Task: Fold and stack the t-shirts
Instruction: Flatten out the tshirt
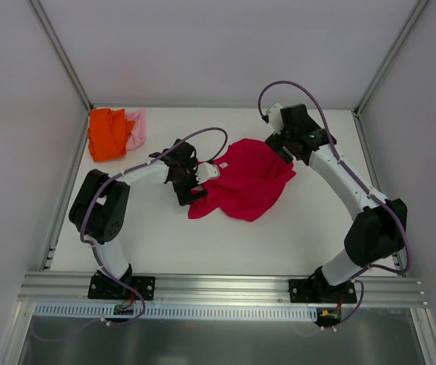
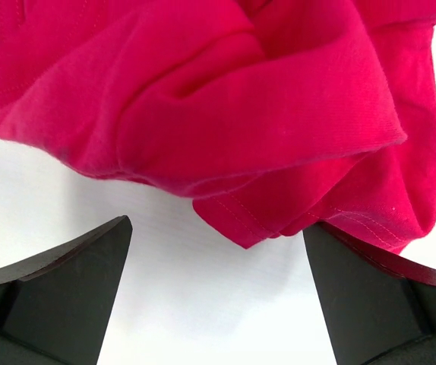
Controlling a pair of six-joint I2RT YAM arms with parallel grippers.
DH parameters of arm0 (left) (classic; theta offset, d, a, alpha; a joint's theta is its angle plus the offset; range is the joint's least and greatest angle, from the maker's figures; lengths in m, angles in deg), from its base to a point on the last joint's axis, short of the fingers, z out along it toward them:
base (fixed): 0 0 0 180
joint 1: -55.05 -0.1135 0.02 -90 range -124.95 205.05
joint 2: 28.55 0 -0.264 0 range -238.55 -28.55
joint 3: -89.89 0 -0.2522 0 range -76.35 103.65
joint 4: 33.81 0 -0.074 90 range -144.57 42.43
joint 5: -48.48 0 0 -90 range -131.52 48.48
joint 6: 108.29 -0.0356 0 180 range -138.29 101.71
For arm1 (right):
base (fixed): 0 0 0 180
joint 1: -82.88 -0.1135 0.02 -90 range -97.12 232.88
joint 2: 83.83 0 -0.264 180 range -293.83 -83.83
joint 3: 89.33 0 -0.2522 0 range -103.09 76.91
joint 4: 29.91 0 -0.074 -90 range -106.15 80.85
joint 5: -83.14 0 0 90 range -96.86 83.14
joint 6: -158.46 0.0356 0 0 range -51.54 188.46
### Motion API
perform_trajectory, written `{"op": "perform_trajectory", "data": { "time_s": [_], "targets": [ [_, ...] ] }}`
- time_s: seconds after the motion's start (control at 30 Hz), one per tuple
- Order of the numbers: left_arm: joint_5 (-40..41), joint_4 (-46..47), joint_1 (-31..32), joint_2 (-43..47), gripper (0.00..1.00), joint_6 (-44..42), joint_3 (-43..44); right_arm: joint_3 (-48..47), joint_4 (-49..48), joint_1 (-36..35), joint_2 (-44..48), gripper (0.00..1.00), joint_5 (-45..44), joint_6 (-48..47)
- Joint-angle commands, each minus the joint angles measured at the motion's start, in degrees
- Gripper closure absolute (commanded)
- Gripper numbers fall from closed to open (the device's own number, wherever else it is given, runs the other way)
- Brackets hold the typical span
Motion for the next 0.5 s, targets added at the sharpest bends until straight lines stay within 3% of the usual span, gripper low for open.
{"op": "perform_trajectory", "data": {
  "time_s": [0.0,0.47],
  "targets": [
    [0.43,0.88,0.9,0.15,0.01,0.05,2.37,-0.12,-0.86,0.46,-0.09,0.0,0.13,0.3],
    [0.51,-3.17,1.87,4.54,0.01,-0.74,1.93,-0.11,-0.59,0.55,-0.89,0.0,-0.22,-0.05]
  ]
}}
